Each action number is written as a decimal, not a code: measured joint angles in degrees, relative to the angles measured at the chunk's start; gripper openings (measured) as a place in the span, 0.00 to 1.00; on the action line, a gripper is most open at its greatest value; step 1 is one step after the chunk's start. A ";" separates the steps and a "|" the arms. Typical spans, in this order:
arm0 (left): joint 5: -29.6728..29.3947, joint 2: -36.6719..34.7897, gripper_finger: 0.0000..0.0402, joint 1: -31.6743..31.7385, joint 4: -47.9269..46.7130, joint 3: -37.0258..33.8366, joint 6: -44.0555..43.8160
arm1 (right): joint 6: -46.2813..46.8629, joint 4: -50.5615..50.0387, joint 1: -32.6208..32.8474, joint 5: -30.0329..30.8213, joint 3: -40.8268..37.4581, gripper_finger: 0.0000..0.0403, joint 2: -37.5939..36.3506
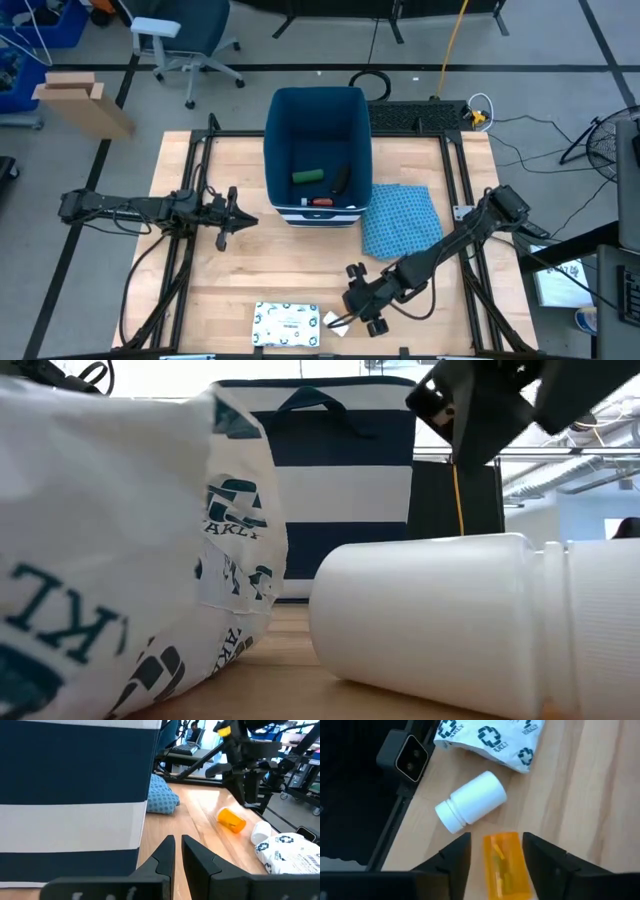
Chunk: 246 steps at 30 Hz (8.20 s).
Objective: Pick & place medical supplies in basket/bin
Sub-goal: Put the yellow medicine bottle into the blue bin
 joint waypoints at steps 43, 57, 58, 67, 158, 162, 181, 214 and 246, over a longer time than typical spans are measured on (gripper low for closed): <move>-0.02 0.02 0.09 0.00 -1.72 0.00 0.17 | -1.79 -1.81 -3.87 -1.80 -0.03 0.45 4.89; -0.04 0.02 0.09 0.01 -1.70 0.00 0.20 | -6.83 3.35 -4.52 -0.76 -7.47 0.45 -20.60; -0.04 0.01 0.09 0.01 -1.70 0.00 0.19 | -6.96 5.31 -4.58 -0.17 -9.90 0.45 -23.73; -0.06 0.02 0.09 0.00 -1.76 0.00 0.20 | -4.49 25.49 -5.06 8.76 -35.74 0.44 -53.21; -2.12 0.00 0.09 0.00 -2.91 0.00 0.20 | -15.39 9.11 -47.17 -10.11 6.83 0.45 -30.90; -2.12 0.02 0.09 0.02 -2.94 0.00 0.29 | -14.80 8.63 -51.42 -15.50 11.01 0.45 -25.38; -2.13 0.00 0.09 0.01 -3.16 0.00 -1.23 | -18.63 11.55 -54.80 -23.23 10.94 0.45 -15.71; -5.09 0.00 0.09 0.02 -3.38 0.00 -0.46 | -23.65 3.80 -55.61 -23.57 11.51 0.45 -15.66; -8.63 0.02 0.09 0.06 -2.96 -0.02 4.85 | -44.01 -5.83 -55.31 -14.16 23.28 0.45 0.29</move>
